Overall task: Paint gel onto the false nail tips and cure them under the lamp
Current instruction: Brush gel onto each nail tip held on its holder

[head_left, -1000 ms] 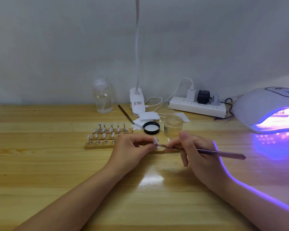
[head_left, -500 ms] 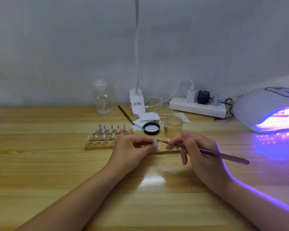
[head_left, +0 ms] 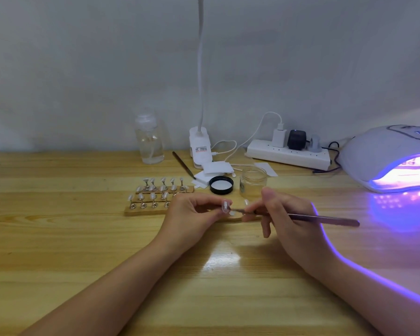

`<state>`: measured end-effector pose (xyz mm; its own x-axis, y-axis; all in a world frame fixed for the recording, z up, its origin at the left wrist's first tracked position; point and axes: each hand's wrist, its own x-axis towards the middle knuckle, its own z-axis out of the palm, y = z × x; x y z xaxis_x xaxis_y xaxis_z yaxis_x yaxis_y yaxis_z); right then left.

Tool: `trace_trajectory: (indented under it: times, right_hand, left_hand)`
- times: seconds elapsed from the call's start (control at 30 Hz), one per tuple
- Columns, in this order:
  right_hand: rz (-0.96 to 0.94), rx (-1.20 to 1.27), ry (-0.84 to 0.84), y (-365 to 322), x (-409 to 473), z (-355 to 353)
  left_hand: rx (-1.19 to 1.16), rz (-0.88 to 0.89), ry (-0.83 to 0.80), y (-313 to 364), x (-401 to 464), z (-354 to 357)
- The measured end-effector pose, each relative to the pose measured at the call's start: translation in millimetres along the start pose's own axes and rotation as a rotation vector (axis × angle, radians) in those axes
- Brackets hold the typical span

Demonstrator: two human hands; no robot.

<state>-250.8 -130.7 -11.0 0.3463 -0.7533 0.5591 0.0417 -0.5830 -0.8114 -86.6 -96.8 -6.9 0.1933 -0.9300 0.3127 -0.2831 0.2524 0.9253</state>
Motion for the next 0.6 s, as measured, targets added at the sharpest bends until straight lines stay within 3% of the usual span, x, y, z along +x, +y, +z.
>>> trace_trajectory:
  times: [0.37,0.6]
  right_hand:
    - [0.022,0.044,-0.019,1.5,-0.3,0.3]
    - [-0.028,0.066,0.117,1.0,-1.2,-0.1]
  left_hand:
    - [-0.002,0.0,0.01,-2.0,0.3,-0.5]
    - [0.113,0.025,0.03,-4.2,2.4,0.3]
